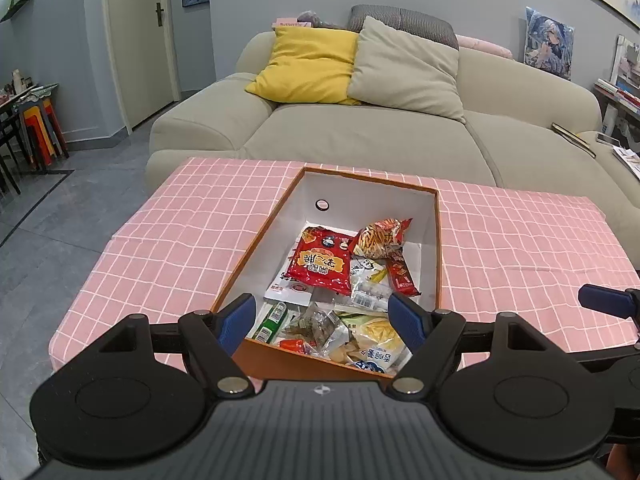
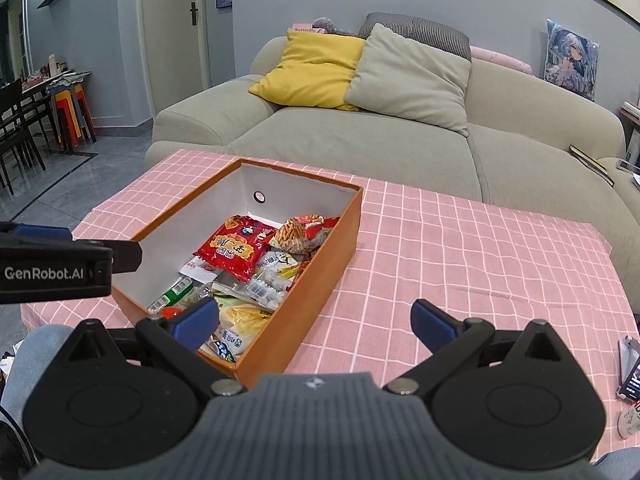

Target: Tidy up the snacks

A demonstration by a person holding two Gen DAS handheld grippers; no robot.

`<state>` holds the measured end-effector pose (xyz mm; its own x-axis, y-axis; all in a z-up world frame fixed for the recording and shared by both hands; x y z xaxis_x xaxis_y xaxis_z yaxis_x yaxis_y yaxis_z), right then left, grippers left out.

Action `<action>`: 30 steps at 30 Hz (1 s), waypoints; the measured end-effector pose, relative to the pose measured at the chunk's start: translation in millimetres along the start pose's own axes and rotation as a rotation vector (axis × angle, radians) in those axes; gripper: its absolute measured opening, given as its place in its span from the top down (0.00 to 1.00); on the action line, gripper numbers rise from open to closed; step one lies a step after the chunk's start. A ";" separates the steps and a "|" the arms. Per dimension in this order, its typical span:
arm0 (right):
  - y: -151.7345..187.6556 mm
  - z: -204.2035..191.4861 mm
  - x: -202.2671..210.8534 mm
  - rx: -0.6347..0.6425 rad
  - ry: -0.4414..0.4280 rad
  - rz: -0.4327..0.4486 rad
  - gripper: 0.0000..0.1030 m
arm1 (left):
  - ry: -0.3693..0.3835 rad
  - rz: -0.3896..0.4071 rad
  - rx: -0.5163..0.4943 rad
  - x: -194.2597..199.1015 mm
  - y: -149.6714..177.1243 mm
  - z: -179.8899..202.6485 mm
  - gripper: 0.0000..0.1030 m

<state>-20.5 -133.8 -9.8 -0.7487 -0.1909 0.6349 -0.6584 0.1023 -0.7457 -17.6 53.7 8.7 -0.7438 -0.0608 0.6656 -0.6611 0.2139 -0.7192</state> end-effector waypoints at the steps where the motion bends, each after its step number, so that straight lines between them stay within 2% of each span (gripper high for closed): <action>1: 0.1 -0.3 0.0 0.001 0.001 0.001 0.04 | -0.002 0.002 -0.001 0.5 -0.1 -0.3 0.14; 30: 1.1 -4.0 3.5 0.008 0.003 0.013 0.04 | -0.004 0.011 -0.012 4.2 -3.0 -2.5 0.14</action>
<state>-24.2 -130.4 -7.5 -0.7572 -0.1863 0.6261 -0.6483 0.0965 -0.7553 -18.5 55.2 14.1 -0.7513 -0.0623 0.6570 -0.6518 0.2262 -0.7239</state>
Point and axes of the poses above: each gripper's, at about its wrist camera, not at the fingertips, and x roughly against the way its jaws point, z to its right, y to its underside, the point moved 2 cm from there along -x, roughly the way its jaws point, and after that the axes turned 14 degrees about -x, right-handed, at the moved point
